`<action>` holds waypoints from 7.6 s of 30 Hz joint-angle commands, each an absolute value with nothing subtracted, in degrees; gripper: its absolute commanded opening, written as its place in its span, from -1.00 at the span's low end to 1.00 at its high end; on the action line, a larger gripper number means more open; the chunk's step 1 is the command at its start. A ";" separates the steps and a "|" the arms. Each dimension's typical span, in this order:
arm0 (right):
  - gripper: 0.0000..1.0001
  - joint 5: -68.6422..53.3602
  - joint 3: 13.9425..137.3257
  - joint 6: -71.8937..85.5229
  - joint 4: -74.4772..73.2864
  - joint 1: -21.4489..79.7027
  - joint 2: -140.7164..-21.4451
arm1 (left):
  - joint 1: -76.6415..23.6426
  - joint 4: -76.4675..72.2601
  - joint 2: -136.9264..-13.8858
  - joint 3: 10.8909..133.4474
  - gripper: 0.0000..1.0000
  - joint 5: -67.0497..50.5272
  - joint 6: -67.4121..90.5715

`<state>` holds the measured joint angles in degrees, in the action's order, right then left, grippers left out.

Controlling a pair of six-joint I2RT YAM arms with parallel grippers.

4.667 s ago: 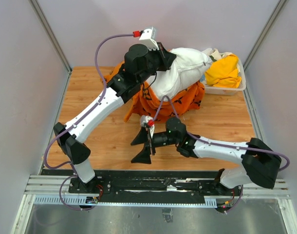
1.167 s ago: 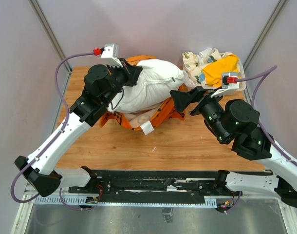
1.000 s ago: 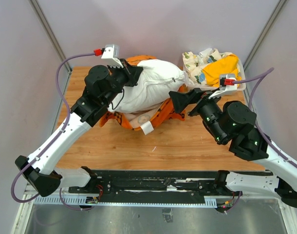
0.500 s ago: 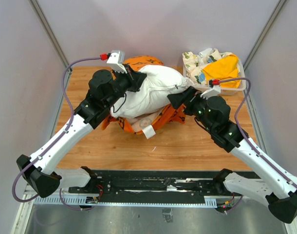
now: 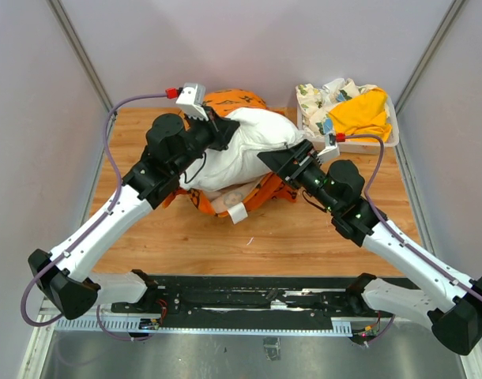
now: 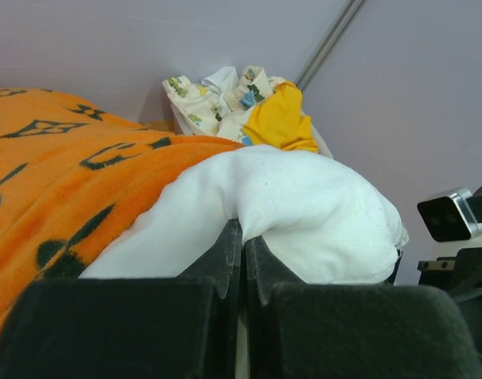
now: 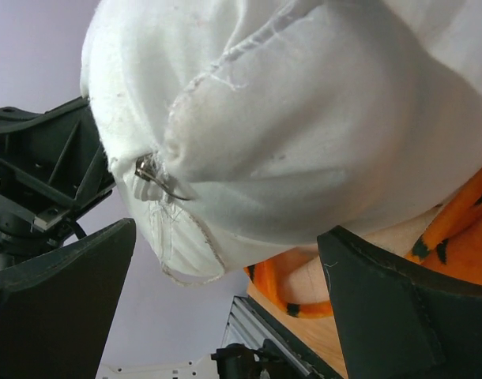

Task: Remove the pillowcase from the pillow
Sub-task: Remove the pillow from the pillowcase.

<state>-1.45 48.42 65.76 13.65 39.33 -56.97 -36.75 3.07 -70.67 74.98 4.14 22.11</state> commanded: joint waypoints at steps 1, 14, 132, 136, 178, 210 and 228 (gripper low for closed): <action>0.97 3.15 49.77 70.90 14.42 39.58 -57.37 | -35.95 -2.02 -70.76 75.55 -0.99 2.69 22.28; 0.97 11.12 55.05 65.60 22.43 39.55 -63.35 | -40.76 -5.70 -72.18 61.04 -0.99 -5.33 25.17; -0.99 -57.56 57.33 56.90 10.28 -8.15 -76.28 | -2.19 -6.86 -78.21 43.19 -0.99 20.04 25.18; -0.99 -56.82 56.52 58.85 11.54 -10.93 -74.80 | 3.82 -1.26 -74.76 43.72 -1.00 25.77 29.20; -0.99 -48.21 63.15 50.68 2.12 2.50 -79.13 | -7.55 -1.59 -93.62 63.38 -0.99 2.45 17.55; -0.99 -46.64 65.55 48.90 -0.75 -0.33 -74.57 | -1.44 -0.72 -61.68 59.08 0.99 -20.97 15.86; -0.98 -45.04 65.16 45.62 -4.11 1.27 -71.85 | -22.45 10.26 -69.87 52.51 0.43 19.58 16.48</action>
